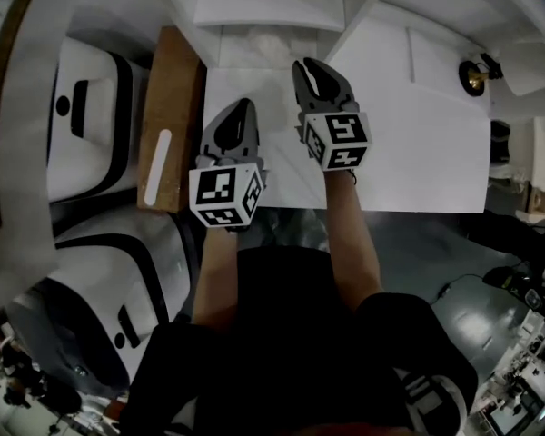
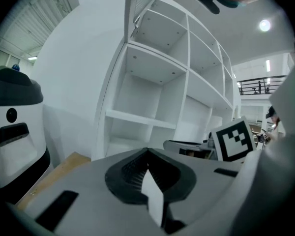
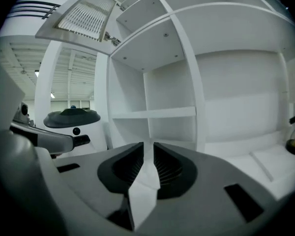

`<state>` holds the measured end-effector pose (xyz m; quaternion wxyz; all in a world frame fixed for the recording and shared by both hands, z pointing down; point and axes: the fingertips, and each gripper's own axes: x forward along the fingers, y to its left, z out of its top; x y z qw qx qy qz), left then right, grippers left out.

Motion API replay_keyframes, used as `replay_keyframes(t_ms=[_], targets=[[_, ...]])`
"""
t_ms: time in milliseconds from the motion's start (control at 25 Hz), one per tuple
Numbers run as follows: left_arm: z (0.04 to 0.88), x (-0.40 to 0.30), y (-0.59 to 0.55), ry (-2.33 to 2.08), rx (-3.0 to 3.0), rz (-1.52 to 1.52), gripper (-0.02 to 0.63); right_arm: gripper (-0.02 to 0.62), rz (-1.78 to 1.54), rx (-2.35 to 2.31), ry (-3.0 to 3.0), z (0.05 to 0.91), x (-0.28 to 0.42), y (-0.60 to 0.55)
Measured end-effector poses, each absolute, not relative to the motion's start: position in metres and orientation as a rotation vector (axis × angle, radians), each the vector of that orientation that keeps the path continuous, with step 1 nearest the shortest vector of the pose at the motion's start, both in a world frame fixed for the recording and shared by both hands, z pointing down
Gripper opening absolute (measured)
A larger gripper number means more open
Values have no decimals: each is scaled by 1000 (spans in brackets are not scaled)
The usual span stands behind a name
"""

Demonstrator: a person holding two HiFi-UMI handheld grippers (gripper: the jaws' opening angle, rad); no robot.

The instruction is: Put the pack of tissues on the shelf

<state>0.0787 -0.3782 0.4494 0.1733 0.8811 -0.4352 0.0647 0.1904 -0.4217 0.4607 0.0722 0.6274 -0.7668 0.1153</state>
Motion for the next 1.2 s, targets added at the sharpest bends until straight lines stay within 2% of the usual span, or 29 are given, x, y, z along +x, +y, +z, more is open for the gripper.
replay_keyframes(t_ms=[320,600,720,1200], targets=[[379,100,-381,-1257,2573,62,11,67,324,1919,-2378,395,192,-393],[309,113,-398,-1319,2659,-31,11,49,176,1935,-2491,326,197,-384],[285,116,-399,-1322,2714,-38,11,20,109,1961,-2518,296,193,-378],[277,146,-397,-1272,2791,20,11,18,46,2010,-2410,280,206,-378]])
